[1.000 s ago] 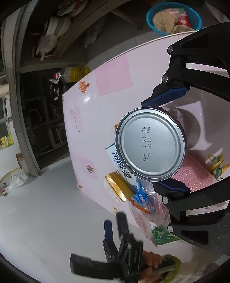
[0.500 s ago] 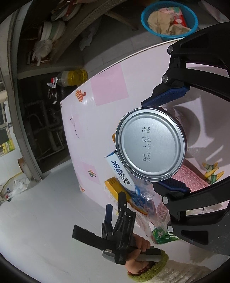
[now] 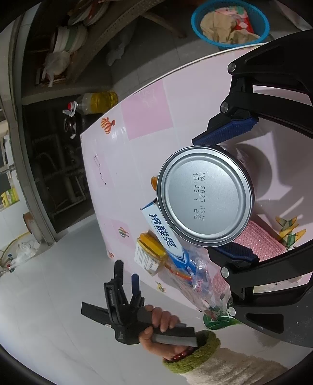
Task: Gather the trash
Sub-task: 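Lift the tin can with the right tool while the left tool regrips the medicine box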
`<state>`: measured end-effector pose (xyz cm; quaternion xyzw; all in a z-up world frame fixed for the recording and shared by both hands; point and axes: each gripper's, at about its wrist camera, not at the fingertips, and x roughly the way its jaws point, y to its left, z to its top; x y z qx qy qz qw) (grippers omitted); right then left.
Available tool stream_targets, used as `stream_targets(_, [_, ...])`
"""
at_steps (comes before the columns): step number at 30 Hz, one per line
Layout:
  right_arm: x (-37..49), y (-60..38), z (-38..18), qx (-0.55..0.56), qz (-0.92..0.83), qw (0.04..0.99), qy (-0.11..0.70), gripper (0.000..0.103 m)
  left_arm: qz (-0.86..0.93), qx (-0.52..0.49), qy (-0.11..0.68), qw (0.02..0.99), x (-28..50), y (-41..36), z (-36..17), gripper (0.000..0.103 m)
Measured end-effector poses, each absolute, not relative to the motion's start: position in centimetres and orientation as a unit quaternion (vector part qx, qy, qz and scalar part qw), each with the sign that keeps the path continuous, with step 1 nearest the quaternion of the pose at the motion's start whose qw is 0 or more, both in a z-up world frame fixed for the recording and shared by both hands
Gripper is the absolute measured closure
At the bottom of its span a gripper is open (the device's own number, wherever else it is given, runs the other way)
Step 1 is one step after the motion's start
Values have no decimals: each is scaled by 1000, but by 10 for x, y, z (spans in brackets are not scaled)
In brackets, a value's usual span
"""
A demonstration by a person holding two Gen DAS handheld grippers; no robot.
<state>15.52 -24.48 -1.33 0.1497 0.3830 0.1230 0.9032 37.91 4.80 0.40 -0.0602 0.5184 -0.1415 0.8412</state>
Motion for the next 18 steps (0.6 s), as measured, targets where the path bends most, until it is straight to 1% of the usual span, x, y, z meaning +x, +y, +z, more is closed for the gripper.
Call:
stream_targets(2, [155,-245,-14,150,124,903,383,35,-116,-43,529,840,381,57,3,16])
stream_targets(4, [157,-245,-15,152,125,902,384,35,-93,-54,548,830,384,70,-3,16])
stream_targets(10, [160,-239,-14,151,133,901,385,35,-47,-166,594,786,402,106,-39,16])
stream_targets(14, [158,-237,-13,147,134,901,386,35,-80,-219,616,752,404,98,-47,17])
stream_targets(18, [159,-239,-15,153,130,900,387,35,-127,-236,632,728,395,75,-47,17])
